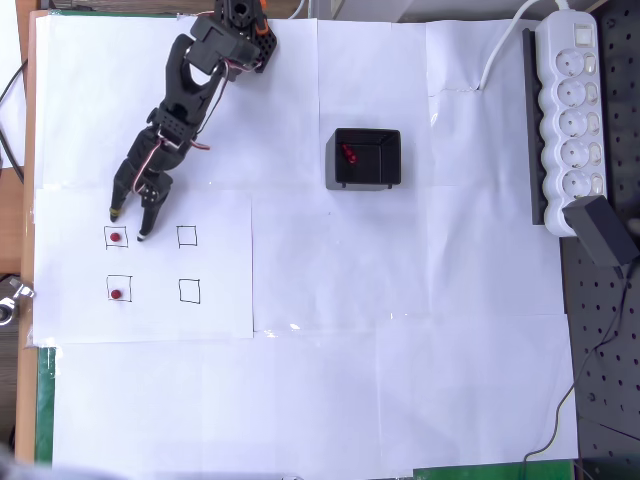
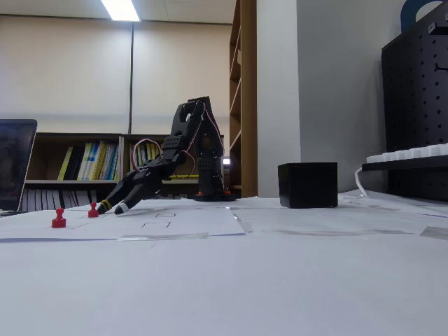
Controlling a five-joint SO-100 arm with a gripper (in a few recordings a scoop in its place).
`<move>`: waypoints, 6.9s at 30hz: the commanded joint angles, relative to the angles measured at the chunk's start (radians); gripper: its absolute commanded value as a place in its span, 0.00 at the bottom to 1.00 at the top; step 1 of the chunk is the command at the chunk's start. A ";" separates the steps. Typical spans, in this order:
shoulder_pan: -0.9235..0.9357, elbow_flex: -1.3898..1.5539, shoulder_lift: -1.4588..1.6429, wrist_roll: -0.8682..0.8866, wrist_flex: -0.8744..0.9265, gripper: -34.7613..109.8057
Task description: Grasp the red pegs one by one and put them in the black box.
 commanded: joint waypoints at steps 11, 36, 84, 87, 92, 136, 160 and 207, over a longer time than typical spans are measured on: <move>0.018 0.144 0.074 0.021 -0.035 0.39; 0.017 0.166 0.104 0.060 -0.040 0.30; -1.313 1.131 -0.222 -0.345 2.224 0.24; -1.361 1.132 -0.153 -0.387 2.191 0.24; -1.399 1.141 -0.058 -0.422 2.189 0.24; -0.204 0.328 -0.192 0.127 0.670 0.37; -0.120 0.675 0.298 0.031 0.291 0.37; -0.109 0.940 0.485 0.054 0.337 0.30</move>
